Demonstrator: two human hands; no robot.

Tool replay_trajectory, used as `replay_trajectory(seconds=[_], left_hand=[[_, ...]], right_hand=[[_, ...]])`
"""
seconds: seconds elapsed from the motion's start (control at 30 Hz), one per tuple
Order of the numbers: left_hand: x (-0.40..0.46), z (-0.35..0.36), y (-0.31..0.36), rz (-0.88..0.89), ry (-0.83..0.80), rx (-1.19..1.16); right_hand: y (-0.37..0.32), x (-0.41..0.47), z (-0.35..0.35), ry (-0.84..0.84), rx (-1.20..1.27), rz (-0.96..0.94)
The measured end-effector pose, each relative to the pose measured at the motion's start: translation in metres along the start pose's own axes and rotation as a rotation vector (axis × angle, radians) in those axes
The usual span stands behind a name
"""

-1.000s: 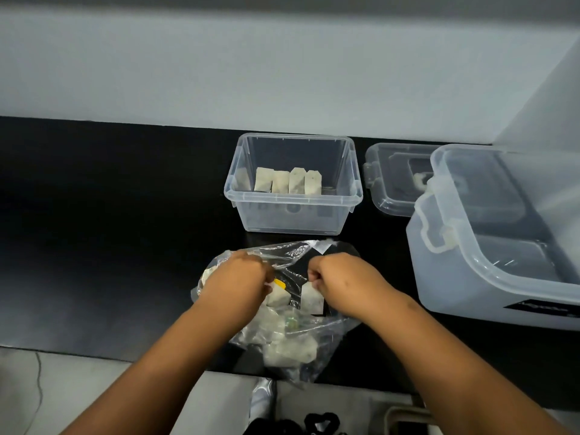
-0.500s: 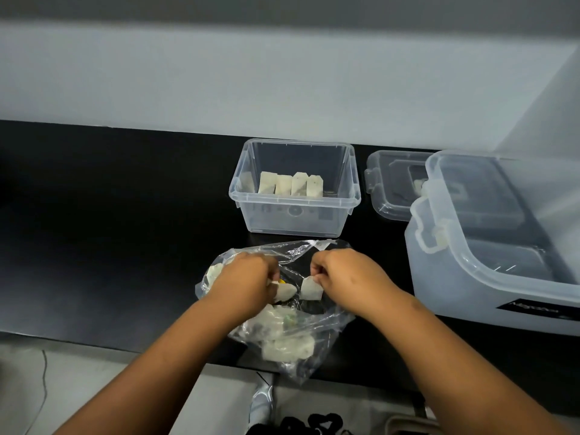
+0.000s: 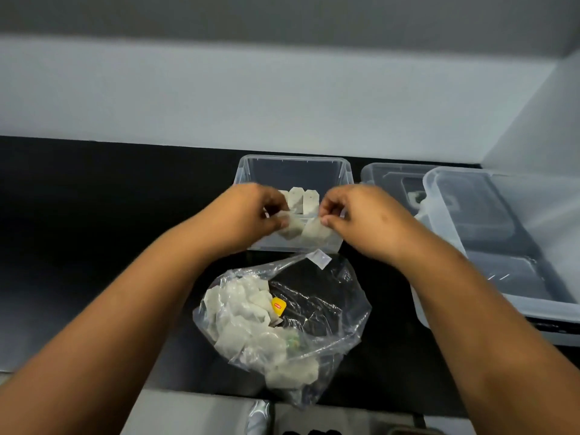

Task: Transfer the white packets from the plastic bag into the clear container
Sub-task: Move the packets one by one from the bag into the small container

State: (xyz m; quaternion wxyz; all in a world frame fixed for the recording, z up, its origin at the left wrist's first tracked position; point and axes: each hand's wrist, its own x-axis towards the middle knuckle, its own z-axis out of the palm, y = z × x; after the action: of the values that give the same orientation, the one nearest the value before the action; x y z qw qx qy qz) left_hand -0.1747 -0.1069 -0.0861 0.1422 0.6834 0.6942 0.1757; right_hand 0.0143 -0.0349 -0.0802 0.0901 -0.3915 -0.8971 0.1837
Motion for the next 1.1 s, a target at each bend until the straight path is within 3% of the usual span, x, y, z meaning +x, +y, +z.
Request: replay_trajectory(seconds=[0.23, 0.6, 0.73, 1.1], left_hand=[[0.064, -0.026, -0.03, 0.025, -0.033, 0.025], [0.126, 0.017, -0.074, 0.043, -0.185, 0.265], [0.136, 0.027, -0.078, 0.079, -0.229, 0.318], [0.15, 0.042, -0.083, 0.101, -0.283, 0.277]], right_hand=[[0.001, 0.066, -0.027, 0.112, -0.074, 0.037], [0.025, 0.153, 0.051, -0.283, -0.514, 0.167], [0.025, 0.161, 0.059, -0.353, -0.602, 0.167], [0.029, 0.162, 0.062, -0.294, -0.606, 0.255]])
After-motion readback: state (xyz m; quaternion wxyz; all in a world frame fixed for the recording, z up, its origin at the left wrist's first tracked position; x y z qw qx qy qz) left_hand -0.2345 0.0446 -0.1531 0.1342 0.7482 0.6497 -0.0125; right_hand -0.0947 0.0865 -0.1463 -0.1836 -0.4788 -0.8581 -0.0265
